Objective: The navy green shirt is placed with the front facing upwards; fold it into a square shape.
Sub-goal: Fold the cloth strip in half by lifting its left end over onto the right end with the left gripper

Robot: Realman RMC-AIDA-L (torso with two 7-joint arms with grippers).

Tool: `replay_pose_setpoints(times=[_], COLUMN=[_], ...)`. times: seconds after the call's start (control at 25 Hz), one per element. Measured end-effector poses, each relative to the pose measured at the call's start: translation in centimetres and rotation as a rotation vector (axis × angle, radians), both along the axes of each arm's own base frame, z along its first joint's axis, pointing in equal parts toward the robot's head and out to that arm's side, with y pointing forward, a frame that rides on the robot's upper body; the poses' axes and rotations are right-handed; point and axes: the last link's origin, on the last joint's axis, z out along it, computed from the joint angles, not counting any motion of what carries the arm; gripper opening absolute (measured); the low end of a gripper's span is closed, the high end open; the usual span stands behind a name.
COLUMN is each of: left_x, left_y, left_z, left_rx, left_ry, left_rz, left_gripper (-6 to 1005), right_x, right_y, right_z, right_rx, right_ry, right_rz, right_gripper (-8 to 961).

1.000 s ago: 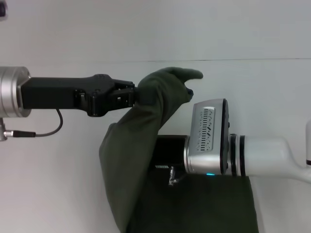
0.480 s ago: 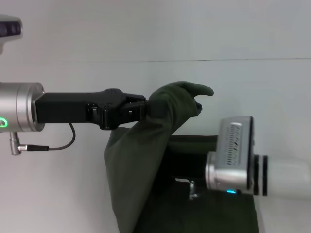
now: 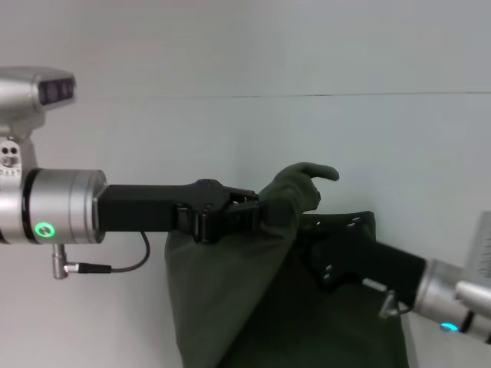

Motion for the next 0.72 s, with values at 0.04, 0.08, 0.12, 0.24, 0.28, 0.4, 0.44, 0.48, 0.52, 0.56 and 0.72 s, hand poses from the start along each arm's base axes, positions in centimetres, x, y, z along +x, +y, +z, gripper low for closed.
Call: replay_pose_setpoints(times=[0.04, 0.08, 0.12, 0.24, 0.28, 0.4, 0.44, 0.48, 0.52, 0.56, 0.72], left_x=[0.0, 0.1, 0.1, 0.2, 0.2, 0.3, 0.2, 0.2, 0.2, 0.1, 0.1], left_y=[0.0, -0.1, -0.1, -0.4, -0.6, -1.1, -1.2, -1.4, -1.5, -1.6, -2.0], left_z=[-0.3, -0.5, -0.8, -1.4, -1.7, -2.4, -2.6, -2.9, -3.1, -3.3, -4.0], left_rx=[-0.002, -0.003, -0.004, -0.013, -0.025, -0.052, -0.059, -0.067, -0.072, -0.077, -0.096], left_ry=[0.001, 0.002, 0.002, 0.008, 0.013, 0.009, 0.004, -0.003, -0.008, -0.012, -0.023], left_rz=[0.005, 0.008, 0.011, 0.012, 0.007, 0.002, 0.003, 0.007, 0.01, 0.012, 0.011], left_gripper=[27, 27, 27, 27, 27, 26, 26, 26, 26, 26, 26], right_x=[0.4, 0.8, 1.2, 2.0, 2.2, 2.6, 2.7, 2.8, 2.8, 2.9, 3.0], right_y=[-0.1, -0.2, -0.3, -0.4, -0.4, -0.4, -0.4, -0.3, -0.3, -0.3, 0.0], right_z=[0.5, 1.0, 1.5, 2.8, 3.0, 3.6, 3.7, 3.8, 3.9, 3.9, 4.4], right_rx=[0.021, 0.039, 0.059, 0.101, 0.11, 0.134, 0.141, 0.147, 0.151, 0.155, 0.168], right_ry=[0.014, 0.026, 0.043, 0.08, 0.087, 0.1, 0.103, 0.105, 0.106, 0.108, 0.137], right_rz=[-0.013, -0.027, -0.041, -0.081, -0.09, -0.111, -0.117, -0.122, -0.125, -0.129, -0.16], right_gripper=[4, 4, 4, 4, 4, 4, 4, 4, 4, 20, 85])
